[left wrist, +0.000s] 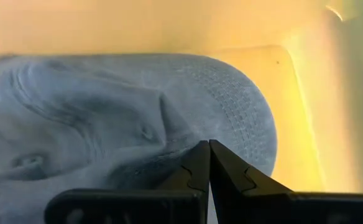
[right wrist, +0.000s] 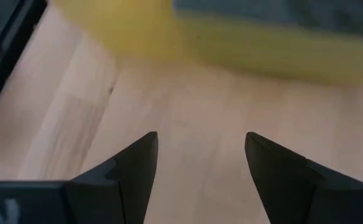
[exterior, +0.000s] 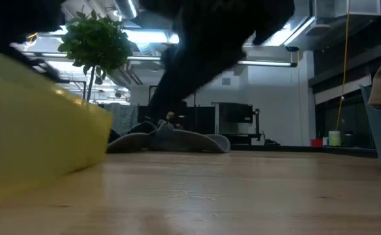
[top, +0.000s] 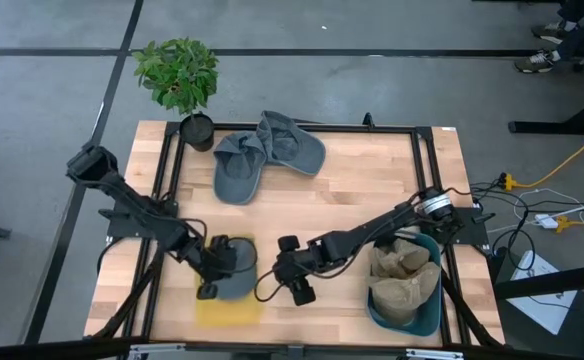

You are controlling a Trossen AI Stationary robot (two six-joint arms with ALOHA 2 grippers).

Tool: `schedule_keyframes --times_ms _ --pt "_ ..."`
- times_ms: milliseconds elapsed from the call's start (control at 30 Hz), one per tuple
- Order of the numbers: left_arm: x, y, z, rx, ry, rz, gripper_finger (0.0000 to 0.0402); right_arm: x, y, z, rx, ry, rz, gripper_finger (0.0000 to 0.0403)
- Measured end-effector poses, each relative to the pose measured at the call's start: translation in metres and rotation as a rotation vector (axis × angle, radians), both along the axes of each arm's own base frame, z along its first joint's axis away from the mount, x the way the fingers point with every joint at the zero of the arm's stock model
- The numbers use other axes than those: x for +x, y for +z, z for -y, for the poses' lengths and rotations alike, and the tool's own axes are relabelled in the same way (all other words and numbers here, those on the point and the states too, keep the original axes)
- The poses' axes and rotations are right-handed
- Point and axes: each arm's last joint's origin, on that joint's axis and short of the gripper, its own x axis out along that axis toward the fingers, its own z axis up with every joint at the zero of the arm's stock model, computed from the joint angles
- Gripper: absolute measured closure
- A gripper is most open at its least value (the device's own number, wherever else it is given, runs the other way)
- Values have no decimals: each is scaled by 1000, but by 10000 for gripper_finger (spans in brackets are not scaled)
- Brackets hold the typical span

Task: Pick & Place hat
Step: Move the yellow bin to the center of the table, then put the left blue cap into the yellow bin

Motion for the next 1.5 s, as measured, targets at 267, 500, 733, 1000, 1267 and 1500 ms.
schedule_keyframes --times_ms 267,500,733,1000,1267,1500 --pt "24 4 -31 129 84 132 399 -17 31 -3 -125 -100 49 162" --pt "46 17 -49 109 156 315 399 -32 30 -21 -269 -151 51 162" --pt "52 40 -42 108 101 435 399 -44 30 -26 -461 -261 75 162" --pt "40 67 -42 329 173 489 399 -40 32 -23 -447 -287 103 162" --pt "19 71 -60 511 390 413 399 -25 38 -10 -396 -362 195 162" --pt "2 75 -71 597 503 382 398 -14 43 5 -371 -448 260 162"
